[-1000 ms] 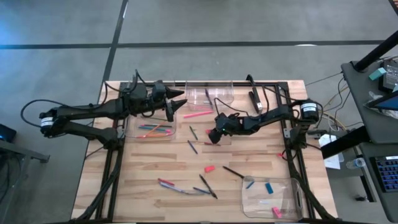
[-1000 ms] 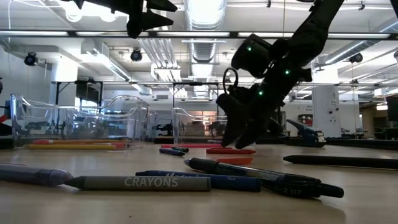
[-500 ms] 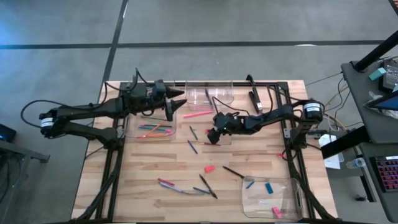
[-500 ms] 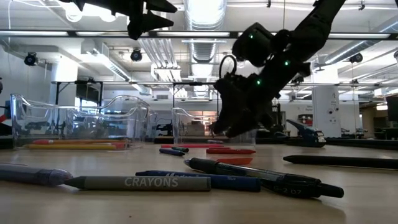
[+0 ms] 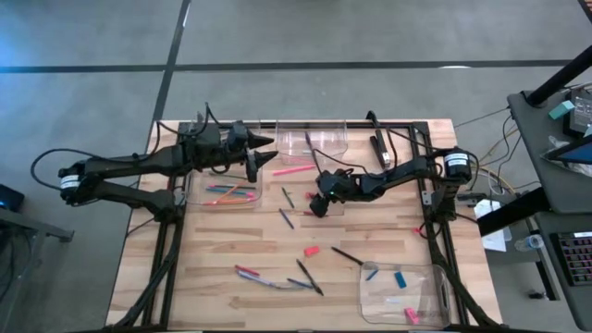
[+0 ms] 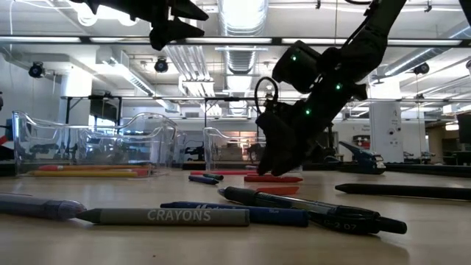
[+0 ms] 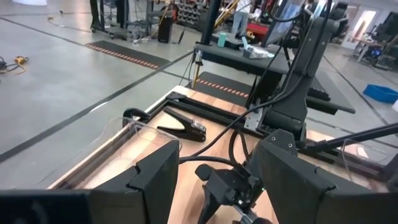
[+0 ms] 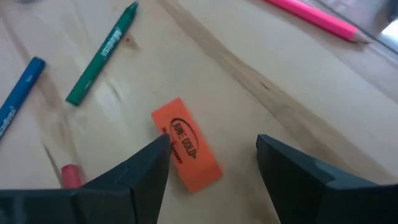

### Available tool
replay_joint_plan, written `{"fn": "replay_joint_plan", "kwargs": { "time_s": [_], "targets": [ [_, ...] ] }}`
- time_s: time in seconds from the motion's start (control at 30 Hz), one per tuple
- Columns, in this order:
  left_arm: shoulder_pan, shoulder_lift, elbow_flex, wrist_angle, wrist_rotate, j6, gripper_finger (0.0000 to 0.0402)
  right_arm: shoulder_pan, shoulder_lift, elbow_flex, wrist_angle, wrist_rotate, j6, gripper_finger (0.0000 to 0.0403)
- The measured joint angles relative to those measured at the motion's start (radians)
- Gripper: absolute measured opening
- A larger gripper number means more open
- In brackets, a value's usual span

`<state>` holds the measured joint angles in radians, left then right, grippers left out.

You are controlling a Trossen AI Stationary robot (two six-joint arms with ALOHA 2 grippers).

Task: Sort crayons/erasers/pens/pencils in bins
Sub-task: Put the orange eraser into the bottom right transparent bin

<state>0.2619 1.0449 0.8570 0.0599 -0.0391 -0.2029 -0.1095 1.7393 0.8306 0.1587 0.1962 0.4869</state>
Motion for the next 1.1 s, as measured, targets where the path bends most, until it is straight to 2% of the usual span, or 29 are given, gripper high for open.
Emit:
{"fn": "replay_joint_plan", "kwargs": {
  "time_s": [0.33,0.47,0.6,0.87,1.1],
  "targets": [
    [0.000,0.000,0.000,0.001,0.000,-0.001,0.0203,0.012,0.031,0.005,-0.009,-0.026,-0.026,0.0228],
    [0.000,0.009,0.000,0.003,-0.001,-0.001,0.0203,0.015,0.032,0.014,-0.017,-0.040,-0.084,0.0219],
    [0.000,0.032,0.000,0.009,-0.002,-0.002,0.0203,0.018,0.034,0.025,-0.019,-0.097,-0.152,0.0175],
    [0.000,0.079,0.000,0.011,-0.002,-0.028,0.0203,0.017,0.034,0.028,-0.026,-0.153,-0.157,0.0043],
    [0.000,0.090,0.000,0.011,-0.002,-0.030,0.0203,0.015,-0.002,0.027,-0.034,-0.165,-0.143,0.0010]
  ]
}}
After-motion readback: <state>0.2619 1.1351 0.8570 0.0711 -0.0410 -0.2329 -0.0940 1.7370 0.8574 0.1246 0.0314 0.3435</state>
